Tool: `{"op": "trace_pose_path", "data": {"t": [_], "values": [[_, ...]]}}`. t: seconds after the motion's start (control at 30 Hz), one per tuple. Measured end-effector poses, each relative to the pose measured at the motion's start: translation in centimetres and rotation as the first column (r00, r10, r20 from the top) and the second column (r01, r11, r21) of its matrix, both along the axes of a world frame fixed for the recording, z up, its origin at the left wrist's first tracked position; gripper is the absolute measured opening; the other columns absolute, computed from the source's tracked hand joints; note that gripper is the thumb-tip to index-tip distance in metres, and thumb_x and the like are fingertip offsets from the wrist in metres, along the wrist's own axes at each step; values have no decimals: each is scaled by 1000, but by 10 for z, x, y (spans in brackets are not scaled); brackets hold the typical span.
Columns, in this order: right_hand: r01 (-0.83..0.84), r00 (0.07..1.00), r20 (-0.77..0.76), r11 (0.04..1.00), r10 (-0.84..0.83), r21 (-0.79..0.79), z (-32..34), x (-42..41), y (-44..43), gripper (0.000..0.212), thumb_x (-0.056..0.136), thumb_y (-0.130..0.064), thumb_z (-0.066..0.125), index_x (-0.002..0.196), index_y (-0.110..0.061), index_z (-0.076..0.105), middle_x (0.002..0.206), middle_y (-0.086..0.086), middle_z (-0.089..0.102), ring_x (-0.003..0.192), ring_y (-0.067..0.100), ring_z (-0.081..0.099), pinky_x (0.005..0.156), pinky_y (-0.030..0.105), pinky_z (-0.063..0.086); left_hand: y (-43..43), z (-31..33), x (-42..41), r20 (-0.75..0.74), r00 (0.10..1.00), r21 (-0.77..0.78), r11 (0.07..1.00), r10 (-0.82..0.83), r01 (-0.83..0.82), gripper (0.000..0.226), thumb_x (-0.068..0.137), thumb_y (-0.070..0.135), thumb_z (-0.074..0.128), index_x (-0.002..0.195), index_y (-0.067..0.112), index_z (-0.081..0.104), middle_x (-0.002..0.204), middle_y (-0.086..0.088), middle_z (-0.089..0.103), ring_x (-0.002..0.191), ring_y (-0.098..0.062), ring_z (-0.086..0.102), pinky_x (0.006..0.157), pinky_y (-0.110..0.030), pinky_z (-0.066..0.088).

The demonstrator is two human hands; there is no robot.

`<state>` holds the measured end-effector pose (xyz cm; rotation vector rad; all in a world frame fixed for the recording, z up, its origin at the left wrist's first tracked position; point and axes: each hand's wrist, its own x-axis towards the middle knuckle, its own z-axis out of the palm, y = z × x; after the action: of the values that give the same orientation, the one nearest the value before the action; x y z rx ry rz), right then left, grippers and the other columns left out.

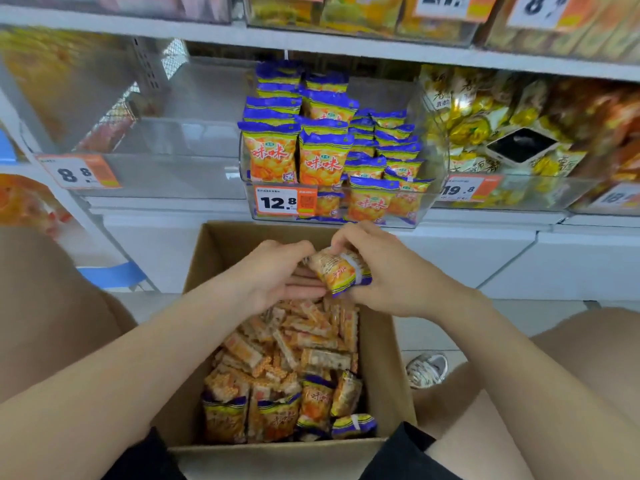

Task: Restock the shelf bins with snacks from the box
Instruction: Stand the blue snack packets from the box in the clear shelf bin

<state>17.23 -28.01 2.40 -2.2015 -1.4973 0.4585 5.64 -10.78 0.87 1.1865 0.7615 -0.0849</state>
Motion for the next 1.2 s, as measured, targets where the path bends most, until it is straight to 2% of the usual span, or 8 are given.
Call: {"op": "trace_pose_path", "data": {"t": [0.13, 0.3, 0.43, 0.53, 0.7, 0.87, 1.0, 1.2], "values": [[166, 986, -40, 966, -161, 197, 32, 7, 10, 22, 94, -42, 70, 108, -25, 68, 99, -6, 70, 92, 15, 67, 81, 41, 54, 8, 32, 1, 61, 996, 315, 948, -61, 39, 29, 106, 40, 56, 127, 22, 64, 112, -10, 76, 90, -26, 79, 74, -43, 66], [467, 789, -520, 870, -327, 161, 61, 11, 23, 35, 104, -36, 64, 134, -24, 51, 102, 2, 78, 76, 22, 78, 65, 35, 55, 15, 70, 9, 260, 955, 333, 942, -139, 46, 23, 103, 21, 59, 122, 14, 70, 112, -7, 78, 101, -22, 77, 87, -40, 62], [551, 630, -731, 814, -261, 184, 64, 15, 28, 32, 97, -33, 74, 127, -36, 61, 108, 0, 78, 103, 21, 75, 87, 37, 58, 25, 83, 12, 312, 936, 367, 929, -162, 38, 26, 98, 14, 69, 123, 15, 70, 114, -2, 78, 103, -20, 76, 85, -40, 62], [565, 626, -740, 797, -246, 213, 64, 18, 23, 61, 88, -25, 82, 137, -49, 56, 118, 6, 75, 120, 18, 67, 104, 42, 51, 30, 84, 9, 355, 920, 373, 928, -165, 22, 27, 99, 18, 70, 126, 18, 70, 117, -2, 77, 107, -21, 75, 91, -42, 61], [679, 280, -957, 721, -83, 136, 59, 13, 27, 65, 82, -22, 83, 137, 0, 56, 114, 18, 77, 107, 32, 76, 97, 44, 58, 18, 76, 13, 451, 892, 401, 901, -38, -165, 28, 92, 17, 80, 117, 15, 69, 116, -7, 75, 98, -20, 77, 82, -41, 65], [787, 339, -939, 563, -56, 250, 63, 27, 30, 35, 99, -22, 73, 125, -4, 57, 109, 16, 76, 93, 27, 76, 73, 35, 61, 12, 78, 36, 279, 926, 921, 346, -256, -182, 33, 92, 55, 70, 115, 32, 64, 109, 19, 67, 100, 1, 63, 80, -20, 53], [771, 631, -518, 392, -578, 502, 65, 74, 46, 33, 97, -29, 75, 117, -17, 52, 100, -3, 65, 86, 8, 68, 67, 14, 46, 20, 77, 67, 102, 958, 948, -265, -267, -175, 45, 97, 53, 51, 131, 25, 58, 134, 2, 55, 127, -20, 49, 96, -37, 42], [688, 674, -216, 494, -706, 532, 48, 163, 99, 21, 97, -22, 74, 101, -14, 54, 81, -5, 55, 77, 18, 53, 69, 28, 35, 43, 68, 121, -214, 964, 874, -472, -155, 118, 83, 92, 69, 38, 160, 22, 34, 169, -13, 28, 157, -35, 23, 123, -58, 25]]}}
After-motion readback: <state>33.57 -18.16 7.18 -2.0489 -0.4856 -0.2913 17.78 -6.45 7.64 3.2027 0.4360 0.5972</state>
